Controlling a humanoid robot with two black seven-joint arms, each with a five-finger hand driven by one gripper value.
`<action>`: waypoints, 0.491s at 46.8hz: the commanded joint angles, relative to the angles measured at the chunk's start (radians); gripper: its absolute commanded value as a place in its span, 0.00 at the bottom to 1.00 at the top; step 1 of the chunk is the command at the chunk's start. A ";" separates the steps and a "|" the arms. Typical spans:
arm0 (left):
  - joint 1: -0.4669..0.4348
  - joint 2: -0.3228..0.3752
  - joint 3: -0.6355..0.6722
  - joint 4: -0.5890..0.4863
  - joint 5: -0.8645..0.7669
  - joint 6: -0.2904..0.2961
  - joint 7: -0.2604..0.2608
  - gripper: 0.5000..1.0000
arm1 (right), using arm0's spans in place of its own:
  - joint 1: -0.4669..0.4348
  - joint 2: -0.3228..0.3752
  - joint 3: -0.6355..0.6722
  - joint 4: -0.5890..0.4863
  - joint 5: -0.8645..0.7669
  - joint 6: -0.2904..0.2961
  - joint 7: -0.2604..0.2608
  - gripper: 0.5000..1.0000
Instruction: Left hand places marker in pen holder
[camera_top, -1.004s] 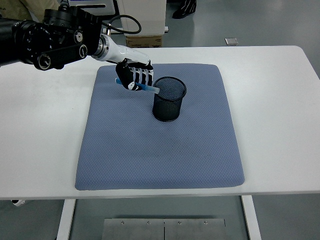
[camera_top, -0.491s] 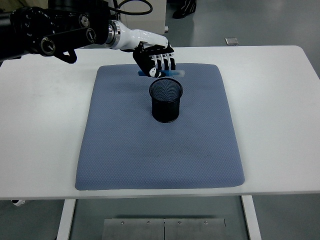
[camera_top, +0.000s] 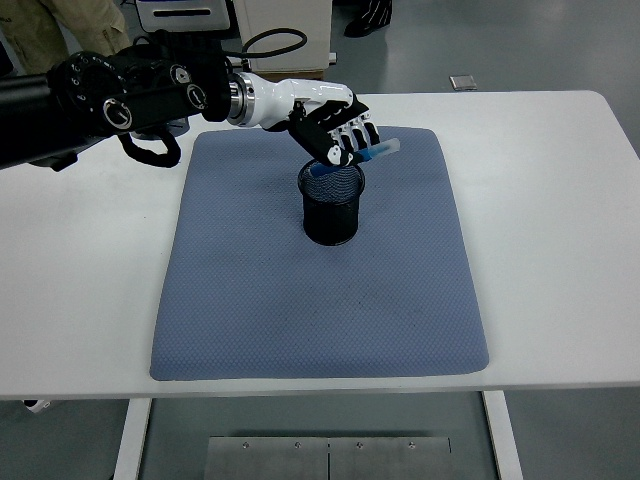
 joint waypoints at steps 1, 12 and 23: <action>0.010 -0.002 -0.003 0.003 -0.005 0.013 -0.001 0.00 | 0.000 0.000 -0.001 0.000 0.000 0.000 0.001 1.00; 0.025 0.000 -0.006 0.003 -0.032 0.021 -0.001 0.36 | 0.000 0.000 0.000 0.000 0.000 0.001 0.001 1.00; 0.021 0.007 -0.007 0.005 -0.032 0.021 -0.001 0.87 | 0.000 0.000 0.000 0.000 0.000 0.001 -0.001 1.00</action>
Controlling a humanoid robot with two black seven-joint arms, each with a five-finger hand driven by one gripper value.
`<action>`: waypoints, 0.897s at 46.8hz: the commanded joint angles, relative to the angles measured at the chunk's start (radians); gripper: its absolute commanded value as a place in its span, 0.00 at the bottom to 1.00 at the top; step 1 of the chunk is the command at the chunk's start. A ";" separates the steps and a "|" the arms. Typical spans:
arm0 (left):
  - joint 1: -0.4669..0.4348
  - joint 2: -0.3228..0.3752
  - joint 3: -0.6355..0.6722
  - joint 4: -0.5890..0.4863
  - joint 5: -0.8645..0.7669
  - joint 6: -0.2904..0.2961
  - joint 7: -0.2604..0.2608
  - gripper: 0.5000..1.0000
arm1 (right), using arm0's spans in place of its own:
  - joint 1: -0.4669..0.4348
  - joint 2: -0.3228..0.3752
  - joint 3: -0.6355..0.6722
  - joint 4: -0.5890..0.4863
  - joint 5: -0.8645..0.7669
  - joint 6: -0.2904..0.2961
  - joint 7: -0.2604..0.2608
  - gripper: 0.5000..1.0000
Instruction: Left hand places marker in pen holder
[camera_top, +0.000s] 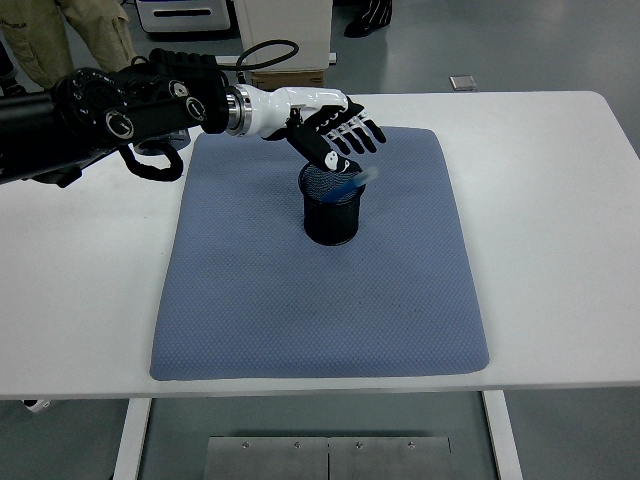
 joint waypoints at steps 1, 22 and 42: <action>-0.004 0.002 -0.001 0.001 0.001 0.000 0.000 0.88 | 0.000 0.000 -0.001 0.000 0.000 0.000 -0.001 1.00; -0.012 0.123 -0.181 0.046 -0.066 -0.005 -0.001 1.00 | 0.000 0.000 0.000 0.000 0.000 0.000 0.000 1.00; 0.180 0.165 -0.328 0.288 -0.068 0.009 0.002 1.00 | 0.000 0.000 0.000 0.000 0.000 0.000 0.000 1.00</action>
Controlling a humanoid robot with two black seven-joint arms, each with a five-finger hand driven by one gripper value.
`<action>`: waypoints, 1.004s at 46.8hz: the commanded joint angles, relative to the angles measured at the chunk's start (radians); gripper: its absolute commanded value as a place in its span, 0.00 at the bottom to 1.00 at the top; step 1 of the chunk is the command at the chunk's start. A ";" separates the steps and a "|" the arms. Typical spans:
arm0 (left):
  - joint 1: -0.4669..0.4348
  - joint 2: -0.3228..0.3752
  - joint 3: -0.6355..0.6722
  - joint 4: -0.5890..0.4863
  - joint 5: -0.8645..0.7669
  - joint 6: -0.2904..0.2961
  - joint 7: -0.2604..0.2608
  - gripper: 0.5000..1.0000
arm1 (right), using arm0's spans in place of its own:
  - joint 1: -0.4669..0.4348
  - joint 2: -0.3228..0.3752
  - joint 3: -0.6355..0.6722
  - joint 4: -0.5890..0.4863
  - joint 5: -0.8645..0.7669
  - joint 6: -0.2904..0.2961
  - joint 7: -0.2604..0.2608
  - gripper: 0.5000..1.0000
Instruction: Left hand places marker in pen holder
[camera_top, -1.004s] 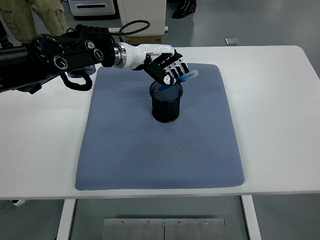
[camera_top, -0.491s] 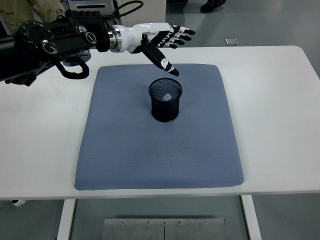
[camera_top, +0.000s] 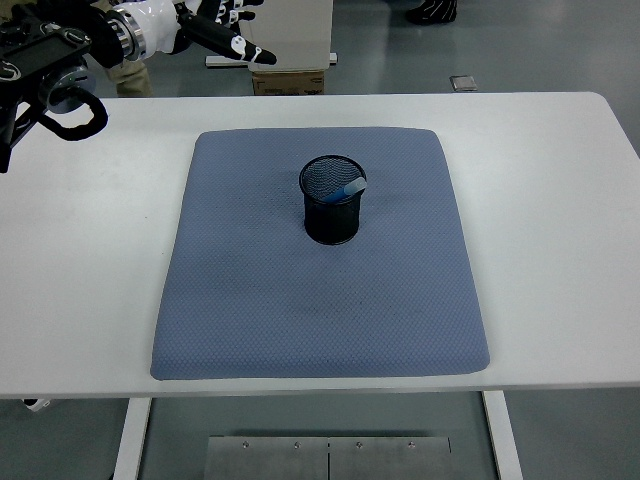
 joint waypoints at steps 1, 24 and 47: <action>0.039 -0.006 -0.019 0.039 -0.001 0.014 -0.004 1.00 | 0.000 0.000 0.001 0.000 0.000 0.000 0.000 1.00; 0.422 0.029 -0.448 0.059 -0.115 0.097 -0.013 1.00 | 0.000 0.000 0.001 0.000 0.000 0.001 0.000 1.00; 0.594 0.087 -0.724 0.059 -0.122 0.071 -0.013 1.00 | 0.000 0.000 -0.001 0.000 0.000 0.000 0.001 1.00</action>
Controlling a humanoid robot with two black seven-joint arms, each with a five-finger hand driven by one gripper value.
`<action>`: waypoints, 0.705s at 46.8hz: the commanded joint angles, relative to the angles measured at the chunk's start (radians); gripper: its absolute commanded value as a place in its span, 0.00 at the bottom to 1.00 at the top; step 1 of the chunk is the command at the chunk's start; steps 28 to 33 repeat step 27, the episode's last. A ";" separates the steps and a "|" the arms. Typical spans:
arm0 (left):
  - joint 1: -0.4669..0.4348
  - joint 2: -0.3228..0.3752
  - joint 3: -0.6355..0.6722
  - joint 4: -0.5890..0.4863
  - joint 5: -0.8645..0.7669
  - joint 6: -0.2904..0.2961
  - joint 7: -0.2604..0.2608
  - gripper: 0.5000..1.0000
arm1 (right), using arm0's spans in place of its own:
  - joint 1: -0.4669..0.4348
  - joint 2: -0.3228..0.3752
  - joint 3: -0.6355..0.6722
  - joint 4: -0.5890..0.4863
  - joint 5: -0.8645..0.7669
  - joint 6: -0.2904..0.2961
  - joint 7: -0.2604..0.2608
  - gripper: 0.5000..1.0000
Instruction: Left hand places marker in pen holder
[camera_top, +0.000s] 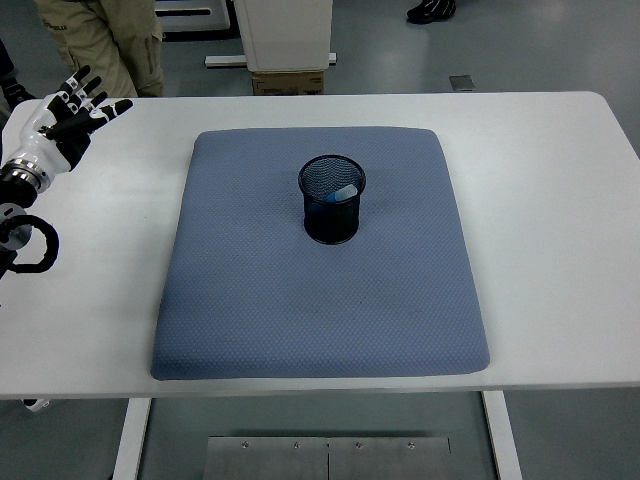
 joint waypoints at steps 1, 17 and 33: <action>0.009 -0.005 -0.006 0.000 -0.012 0.001 -0.001 1.00 | 0.000 0.000 -0.001 0.000 0.000 -0.001 -0.001 1.00; 0.010 -0.003 -0.017 -0.002 -0.059 -0.002 0.000 1.00 | 0.000 0.000 0.002 0.002 -0.003 0.004 -0.001 1.00; 0.010 0.003 -0.017 -0.002 -0.059 -0.003 0.000 1.00 | 0.012 0.000 0.003 0.002 0.000 0.004 -0.001 1.00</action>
